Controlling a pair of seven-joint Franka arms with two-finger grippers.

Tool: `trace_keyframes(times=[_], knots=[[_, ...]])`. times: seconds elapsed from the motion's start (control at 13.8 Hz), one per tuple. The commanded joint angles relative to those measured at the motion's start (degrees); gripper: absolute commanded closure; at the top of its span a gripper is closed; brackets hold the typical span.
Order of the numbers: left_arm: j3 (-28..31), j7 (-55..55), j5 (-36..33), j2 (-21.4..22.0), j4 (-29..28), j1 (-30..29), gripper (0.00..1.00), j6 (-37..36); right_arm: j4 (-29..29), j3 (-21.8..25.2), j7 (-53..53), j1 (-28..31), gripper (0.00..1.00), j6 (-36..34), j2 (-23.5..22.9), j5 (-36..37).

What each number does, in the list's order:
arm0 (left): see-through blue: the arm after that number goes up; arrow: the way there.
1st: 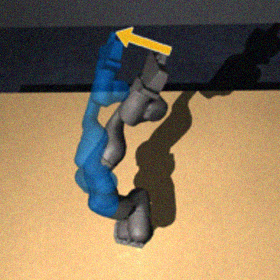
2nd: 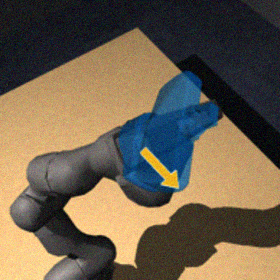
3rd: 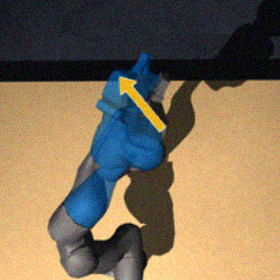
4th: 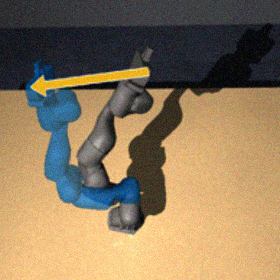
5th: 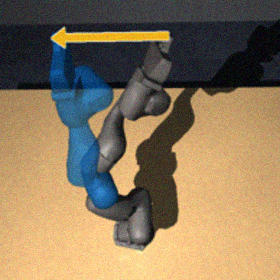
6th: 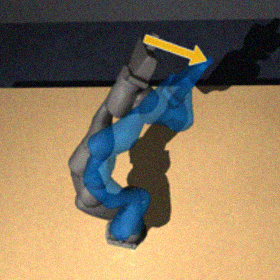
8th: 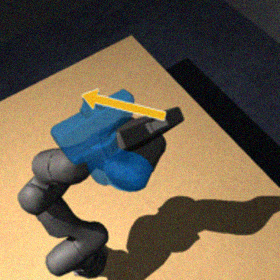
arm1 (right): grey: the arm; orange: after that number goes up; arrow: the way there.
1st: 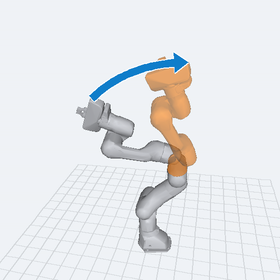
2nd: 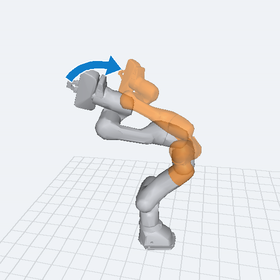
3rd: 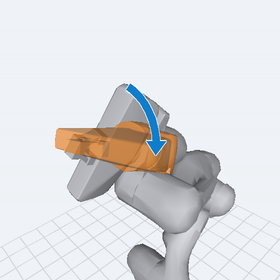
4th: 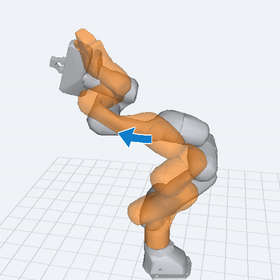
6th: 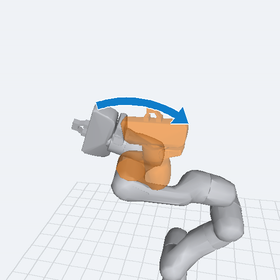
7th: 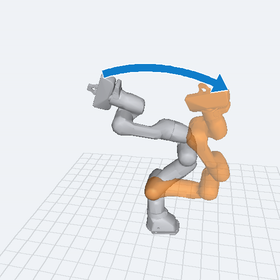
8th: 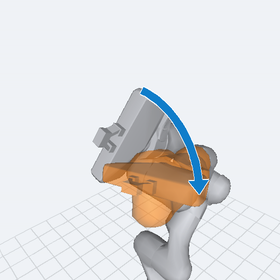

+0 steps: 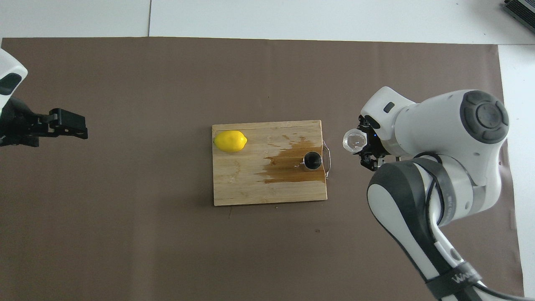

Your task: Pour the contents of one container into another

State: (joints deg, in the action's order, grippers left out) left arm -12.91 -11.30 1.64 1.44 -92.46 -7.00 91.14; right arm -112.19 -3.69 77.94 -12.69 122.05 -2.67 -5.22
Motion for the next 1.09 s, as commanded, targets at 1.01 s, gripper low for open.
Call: trace_keyframes(times=[1.01], knots=[[0.1, 0.2, 0.8, 1.8, -1.7, -0.5, 0.00, -0.3, 0.7, -0.1, -8.9, -10.1, 1.00, 0.3, -3.7, 26.4]])
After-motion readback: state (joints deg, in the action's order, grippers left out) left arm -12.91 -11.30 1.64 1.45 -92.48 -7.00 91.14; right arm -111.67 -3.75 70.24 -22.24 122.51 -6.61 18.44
